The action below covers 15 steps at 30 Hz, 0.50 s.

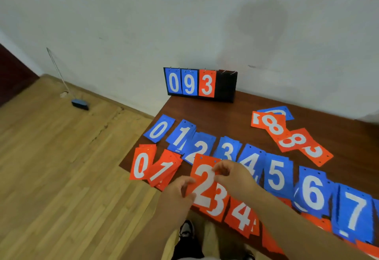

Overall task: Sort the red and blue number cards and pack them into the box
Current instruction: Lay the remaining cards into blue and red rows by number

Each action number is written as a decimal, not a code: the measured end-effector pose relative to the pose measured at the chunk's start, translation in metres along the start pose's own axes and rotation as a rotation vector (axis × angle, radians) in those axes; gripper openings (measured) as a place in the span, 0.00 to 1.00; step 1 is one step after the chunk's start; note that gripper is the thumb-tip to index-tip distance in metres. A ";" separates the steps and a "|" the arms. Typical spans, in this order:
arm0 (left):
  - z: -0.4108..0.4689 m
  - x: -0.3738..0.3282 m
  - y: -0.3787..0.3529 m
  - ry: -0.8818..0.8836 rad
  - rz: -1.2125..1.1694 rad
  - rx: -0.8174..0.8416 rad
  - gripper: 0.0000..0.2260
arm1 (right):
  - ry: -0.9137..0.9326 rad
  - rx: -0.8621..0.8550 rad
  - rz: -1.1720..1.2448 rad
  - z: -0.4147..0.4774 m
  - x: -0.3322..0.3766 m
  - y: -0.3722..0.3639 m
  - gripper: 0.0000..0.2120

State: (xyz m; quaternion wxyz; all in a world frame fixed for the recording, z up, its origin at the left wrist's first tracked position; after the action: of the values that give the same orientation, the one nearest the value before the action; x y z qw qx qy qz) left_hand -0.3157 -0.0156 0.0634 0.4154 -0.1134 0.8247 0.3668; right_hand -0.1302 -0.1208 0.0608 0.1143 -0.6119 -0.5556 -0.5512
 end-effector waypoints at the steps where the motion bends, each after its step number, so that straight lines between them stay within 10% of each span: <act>1: 0.004 0.006 0.004 0.000 0.029 0.015 0.17 | -0.016 0.006 -0.016 0.004 0.000 -0.008 0.09; 15: 0.094 0.077 0.044 -0.191 0.513 0.365 0.15 | -0.211 -0.044 -0.448 0.060 -0.004 -0.107 0.07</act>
State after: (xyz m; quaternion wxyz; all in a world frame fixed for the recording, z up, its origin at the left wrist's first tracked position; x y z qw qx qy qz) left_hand -0.3288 0.0901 -0.0099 0.3985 0.2095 0.8357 0.3146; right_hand -0.1828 -0.0399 -0.0145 -0.0829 -0.5299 -0.6740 -0.5079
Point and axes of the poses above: each hand's wrist, its own z-axis towards the middle knuckle, its own y-axis out of the back of the hand, x = y × z, the point moved 3 cm from there along z, towards the middle knuckle
